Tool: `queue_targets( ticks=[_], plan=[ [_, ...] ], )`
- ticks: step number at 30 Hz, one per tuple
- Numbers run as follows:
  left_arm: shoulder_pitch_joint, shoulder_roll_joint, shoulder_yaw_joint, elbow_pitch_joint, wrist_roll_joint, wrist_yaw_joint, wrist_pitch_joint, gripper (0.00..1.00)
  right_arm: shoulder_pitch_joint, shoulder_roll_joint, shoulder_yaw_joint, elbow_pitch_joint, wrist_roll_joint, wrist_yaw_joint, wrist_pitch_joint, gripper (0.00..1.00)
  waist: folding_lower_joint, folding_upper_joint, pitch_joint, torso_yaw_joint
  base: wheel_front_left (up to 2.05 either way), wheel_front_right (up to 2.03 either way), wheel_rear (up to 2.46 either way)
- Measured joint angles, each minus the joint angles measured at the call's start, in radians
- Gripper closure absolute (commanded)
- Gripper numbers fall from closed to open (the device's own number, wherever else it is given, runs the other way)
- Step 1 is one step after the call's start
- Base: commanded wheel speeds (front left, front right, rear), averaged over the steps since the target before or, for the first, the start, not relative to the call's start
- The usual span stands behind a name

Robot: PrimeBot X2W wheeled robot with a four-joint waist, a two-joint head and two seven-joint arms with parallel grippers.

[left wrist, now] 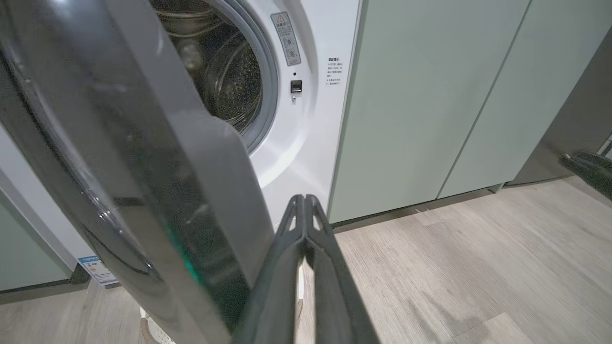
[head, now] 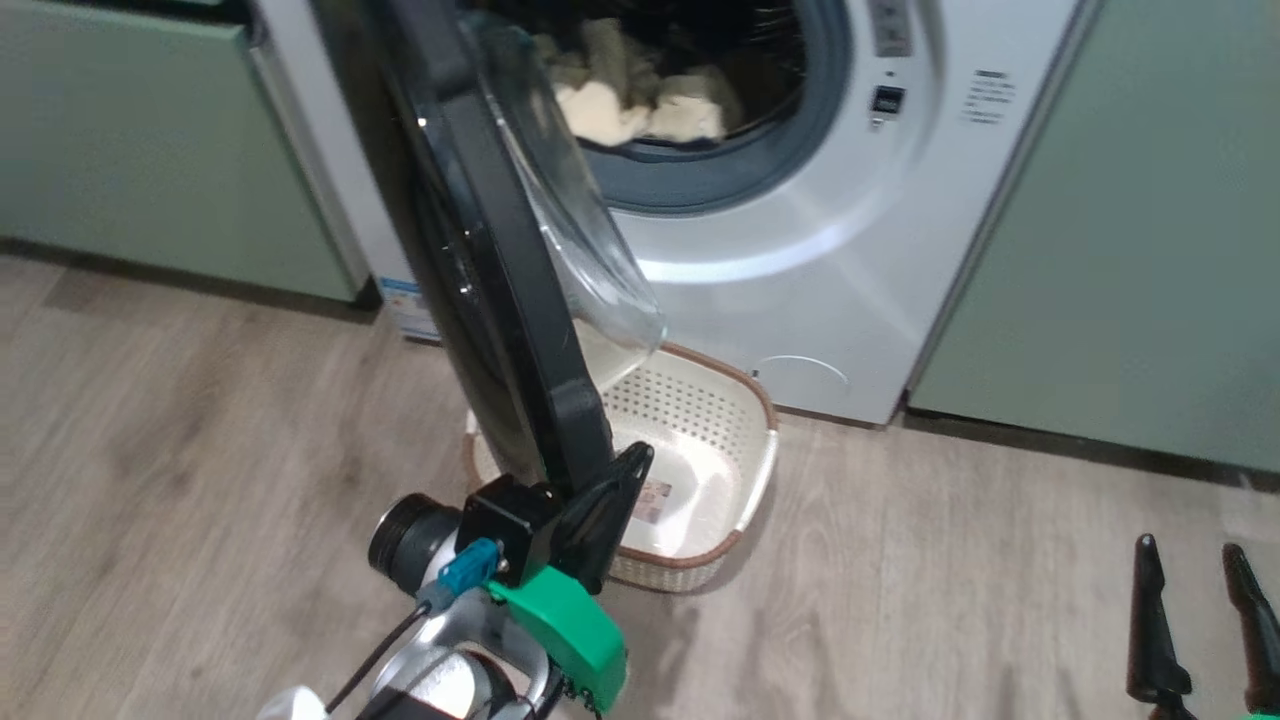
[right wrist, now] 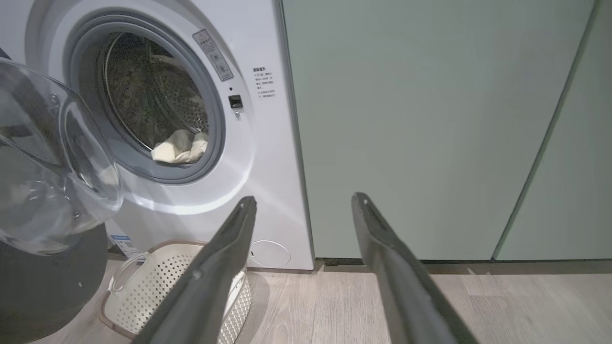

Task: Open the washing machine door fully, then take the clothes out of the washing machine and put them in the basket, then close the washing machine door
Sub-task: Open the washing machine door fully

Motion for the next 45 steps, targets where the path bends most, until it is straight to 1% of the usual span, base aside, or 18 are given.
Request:
queue_targets(
  ticks=[5, 7, 18, 32, 39, 45],
  plan=[
    [0.007, 0.007, 0.002, -0.005, 0.0, 0.001, 0.0, 1.0, 0.0, 0.0, 0.0, 0.001, 0.0, 0.0, 0.0, 0.0, 0.0, 0.0, -0.004, 0.046, 0.0, 0.0, 0.0],
    [0.009, 0.01, 0.002, -0.004, 0.0, 0.002, 0.0, 1.0, 0.0, 0.0, 0.0, 0.001, 0.0, 0.0, 0.0, 0.0, 0.0, 0.0, -0.005, 0.054, 0.0, 0.0, 0.0],
    [0.018, 0.018, 0.008, -0.011, 0.0, 0.027, -0.017, 1.0, 0.011, 0.001, -0.001, 0.003, 0.0, 0.0, 0.0, 0.0, 0.0, 0.0, -0.013, 0.147, 0.0, 0.0, 0.0],
    [0.041, 0.024, 0.023, -0.03, 0.001, 0.055, -0.032, 1.0, 0.023, 0.002, -0.005, 0.003, 0.0, 0.0, 0.0, 0.0, 0.0, 0.0, -0.006, 0.288, 0.0, 0.0, 0.0],
    [0.041, 0.024, 0.066, -0.009, -0.006, 0.086, -0.071, 1.0, 0.022, 0.002, -0.007, 0.002, 0.0, 0.0, 0.0, 0.0, 0.0, 0.0, 0.004, 0.339, 0.0, 0.0, 0.0],
    [0.04, 0.029, 0.125, 0.024, -0.03, 0.106, -0.106, 1.0, 0.022, 0.002, -0.007, 0.002, 0.0, 0.0, 0.0, 0.0, 0.0, 0.0, 0.009, 0.35, 0.0, 0.0, 0.0]
  ],
)
